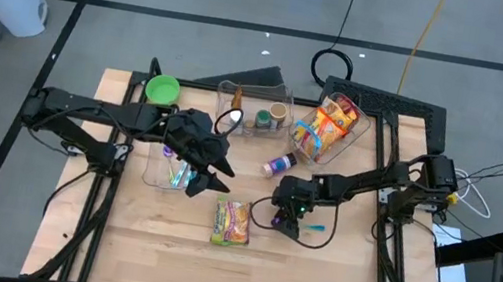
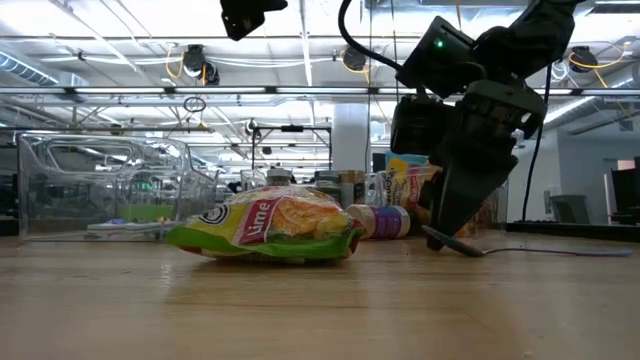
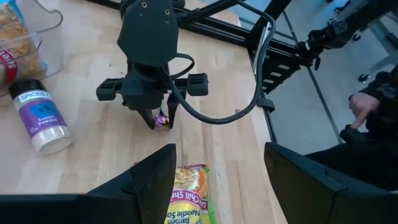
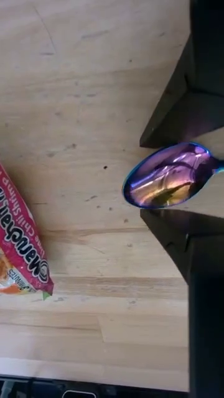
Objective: Pick & Place Food Item
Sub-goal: Put the violet spoon into the left transparent bin
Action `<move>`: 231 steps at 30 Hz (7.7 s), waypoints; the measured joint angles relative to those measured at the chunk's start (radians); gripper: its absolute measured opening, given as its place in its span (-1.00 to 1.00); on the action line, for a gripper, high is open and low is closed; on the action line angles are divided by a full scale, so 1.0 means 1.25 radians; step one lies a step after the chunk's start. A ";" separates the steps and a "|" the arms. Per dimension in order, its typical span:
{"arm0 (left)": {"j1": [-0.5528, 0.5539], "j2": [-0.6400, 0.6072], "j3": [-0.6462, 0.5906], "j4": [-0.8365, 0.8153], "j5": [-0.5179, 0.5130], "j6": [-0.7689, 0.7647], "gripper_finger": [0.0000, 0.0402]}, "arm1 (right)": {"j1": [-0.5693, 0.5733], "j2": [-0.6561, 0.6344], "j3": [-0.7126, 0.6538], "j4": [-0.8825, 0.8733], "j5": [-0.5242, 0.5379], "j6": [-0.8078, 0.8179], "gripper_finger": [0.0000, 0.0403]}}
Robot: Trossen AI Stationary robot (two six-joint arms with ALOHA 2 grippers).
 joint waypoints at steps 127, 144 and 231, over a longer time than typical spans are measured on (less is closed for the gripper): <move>0.127 0.192 -0.001 0.357 0.025 -0.331 -0.89 | -0.153 -0.388 0.000 0.424 0.441 0.041 -1.00; 0.158 0.149 -0.001 0.345 0.031 -0.304 -0.98 | -0.184 -0.405 0.001 0.469 0.437 0.040 -0.41; 0.294 -0.365 -0.546 -0.172 -0.081 -0.707 -0.98 | -0.273 -0.484 -0.130 0.422 0.439 0.168 0.11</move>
